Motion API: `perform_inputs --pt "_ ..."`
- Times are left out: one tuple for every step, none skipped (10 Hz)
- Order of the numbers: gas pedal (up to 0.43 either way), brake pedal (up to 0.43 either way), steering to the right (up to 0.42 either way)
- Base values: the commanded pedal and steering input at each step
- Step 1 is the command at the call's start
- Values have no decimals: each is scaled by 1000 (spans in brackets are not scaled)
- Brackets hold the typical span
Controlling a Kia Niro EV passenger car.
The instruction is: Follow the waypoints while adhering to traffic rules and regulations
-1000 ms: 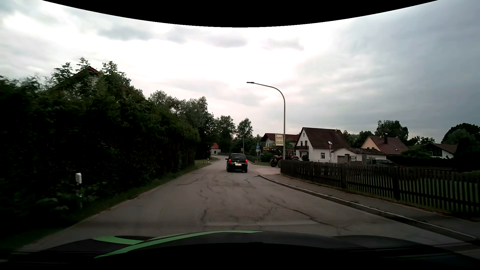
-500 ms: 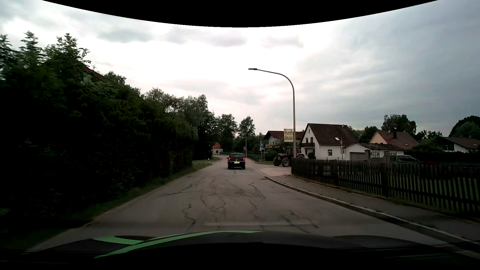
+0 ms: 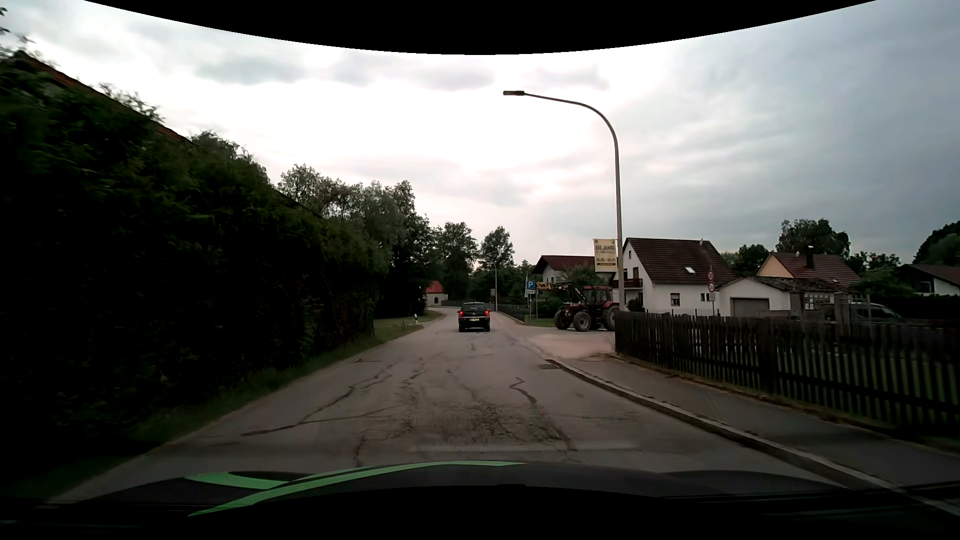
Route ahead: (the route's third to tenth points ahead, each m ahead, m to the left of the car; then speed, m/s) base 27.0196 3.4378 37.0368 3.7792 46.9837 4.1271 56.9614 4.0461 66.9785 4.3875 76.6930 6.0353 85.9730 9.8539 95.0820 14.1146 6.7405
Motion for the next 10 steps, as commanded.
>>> perform_inputs --pt "240 0 -13" --pt "240 0 -12" --pt "228 0 -12" --pt "228 0 -12" --pt "228 0 -12" --pt "228 0 -12" --pt "228 0 -10" --pt "228 0 -7" --pt "228 0 -5" --pt "228 0 -5"
